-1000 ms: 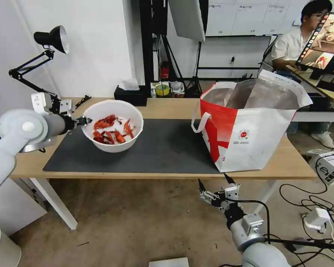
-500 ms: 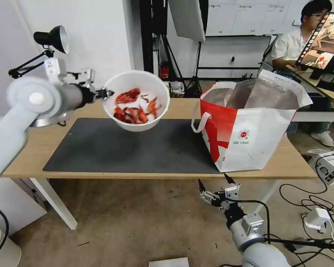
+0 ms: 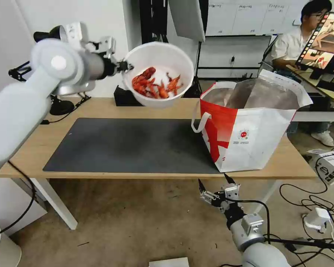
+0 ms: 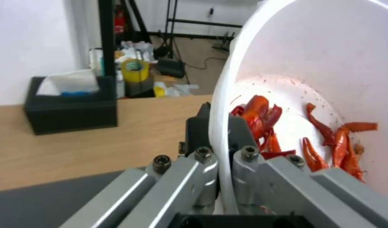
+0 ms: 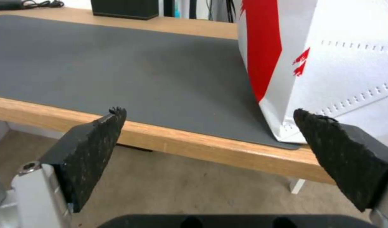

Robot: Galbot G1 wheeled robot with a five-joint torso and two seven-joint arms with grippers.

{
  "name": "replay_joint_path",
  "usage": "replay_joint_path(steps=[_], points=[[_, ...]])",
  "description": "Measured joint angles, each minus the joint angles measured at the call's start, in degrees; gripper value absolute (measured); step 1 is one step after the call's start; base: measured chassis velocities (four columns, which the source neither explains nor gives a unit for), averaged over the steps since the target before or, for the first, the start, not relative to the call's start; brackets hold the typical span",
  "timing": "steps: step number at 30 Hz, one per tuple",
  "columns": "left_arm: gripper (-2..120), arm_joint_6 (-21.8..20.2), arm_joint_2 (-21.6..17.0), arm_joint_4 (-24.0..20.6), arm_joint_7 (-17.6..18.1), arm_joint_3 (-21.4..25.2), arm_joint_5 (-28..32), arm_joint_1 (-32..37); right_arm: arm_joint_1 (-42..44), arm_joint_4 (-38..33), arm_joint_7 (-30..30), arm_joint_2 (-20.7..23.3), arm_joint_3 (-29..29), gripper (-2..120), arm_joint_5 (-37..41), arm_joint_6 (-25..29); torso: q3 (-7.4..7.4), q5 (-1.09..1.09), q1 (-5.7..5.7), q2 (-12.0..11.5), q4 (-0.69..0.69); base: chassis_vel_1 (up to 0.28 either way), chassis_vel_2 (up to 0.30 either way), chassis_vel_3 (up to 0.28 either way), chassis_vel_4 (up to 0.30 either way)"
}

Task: Pick up the trash from the table and place it into the takeout bag.

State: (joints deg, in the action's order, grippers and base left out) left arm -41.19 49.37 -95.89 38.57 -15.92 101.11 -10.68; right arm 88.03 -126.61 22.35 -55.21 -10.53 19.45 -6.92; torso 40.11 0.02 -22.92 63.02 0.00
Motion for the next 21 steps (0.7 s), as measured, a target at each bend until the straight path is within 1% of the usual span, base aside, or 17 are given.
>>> replay_joint_path(steps=[1, 3, 4, 5, 6, 7, 8, 9, 12, 13, 16, 21], points=[[0, 0.00, 0.00, 0.00, 0.00, 0.00, 0.00, 0.00, 0.00, 0.00, 0.00, 0.00, 0.00, 100, 0.00, 0.00, 0.00, 0.00, 0.00, 0.00, 0.00, 0.000, 0.000, 0.000, 0.000], [0, 0.00, 3.77, 2.35, 0.33, -1.76, 0.04, -2.03, 0.00, 0.00, 0.00, 0.00, 0.00, 100, 0.00, 0.00, 0.00, -0.01, 0.00, 0.00, 0.01, 0.000, 0.000, 0.000, 0.000], [0, 0.00, 3.77, 2.35, 0.33, -1.76, 0.04, -2.03, 0.00, 0.00, 0.00, 0.00, 0.00, 100, 0.00, 0.00, 0.00, -0.01, 0.00, 0.00, 0.01, 0.000, 0.000, 0.000, 0.000], [0, 0.00, 4.90, 2.94, 0.34, -2.15, 0.03, -2.43, 0.00, 0.00, 0.00, 0.00, 0.00, 100, 0.00, 0.00, 0.00, -0.01, 0.00, 0.00, 0.02, 0.000, 0.000, 0.000, 0.000], [0, 0.00, 8.43, 4.87, 0.38, -3.00, -0.13, -3.48, 0.00, 0.00, 0.00, 0.00, 0.00, 100, 0.00, 0.00, 0.00, 0.00, 0.00, 0.00, 0.01, 0.000, 0.000, 0.000, 0.000], [0, 0.00, 10.99, 6.29, 0.39, -3.59, -0.32, -4.20, 0.00, 0.00, 0.00, 0.00, 0.00, 100, 0.00, 0.00, 0.00, 0.00, 0.00, 0.00, -0.01, 0.000, 0.000, 0.000, 0.000], [0, 0.00, 10.99, 6.29, 0.39, -3.59, -0.32, -4.20, 0.00, 0.00, 0.00, 0.00, 0.00, 100, 0.00, 0.00, 0.00, 0.00, 0.00, 0.00, -0.01, 0.000, 0.000, 0.000, 0.000], [0, 0.00, 13.05, 7.39, 0.31, -4.16, -0.60, -4.83, 0.00, 0.00, 0.00, 0.00, 0.00, 100, 0.00, 0.00, 0.00, 0.02, 0.00, 0.00, -0.06, 0.000, 0.000, 0.000, 0.000], [0, 0.10, 17.03, 10.64, 0.30, -5.79, -1.70, -6.36, 0.00, 0.00, 0.00, 0.00, 0.00, 100, 0.00, 0.00, 0.00, 0.01, 0.00, 0.00, -0.02, 0.000, 0.000, 0.000, 0.000], [0, 0.10, 17.03, 10.64, 0.30, -5.79, -1.70, -6.36, 0.00, 0.00, 0.00, 0.00, 0.00, 100, 0.00, 0.00, 0.00, 0.01, 0.00, 0.00, -0.02, 0.000, 0.000, 0.000, 0.000], [0, 0.26, 19.78, 13.55, 0.30, -6.87, -2.72, -7.78, 0.00, 0.00, 0.00, 0.00, 0.00, 100, 0.00, 0.00, 0.00, -0.02, 0.00, 0.00, 0.01, 0.000, 0.000, 0.000, 0.000], [0, 0.36, 21.44, 15.23, 0.27, -7.46, -3.58, -8.18, 0.00, 0.00, 0.00, 0.00, 0.00, 100, 0.00, 0.00, 0.00, -0.01, 0.00, 0.00, -0.01, 0.000, 0.000, 0.000, 0.000]])
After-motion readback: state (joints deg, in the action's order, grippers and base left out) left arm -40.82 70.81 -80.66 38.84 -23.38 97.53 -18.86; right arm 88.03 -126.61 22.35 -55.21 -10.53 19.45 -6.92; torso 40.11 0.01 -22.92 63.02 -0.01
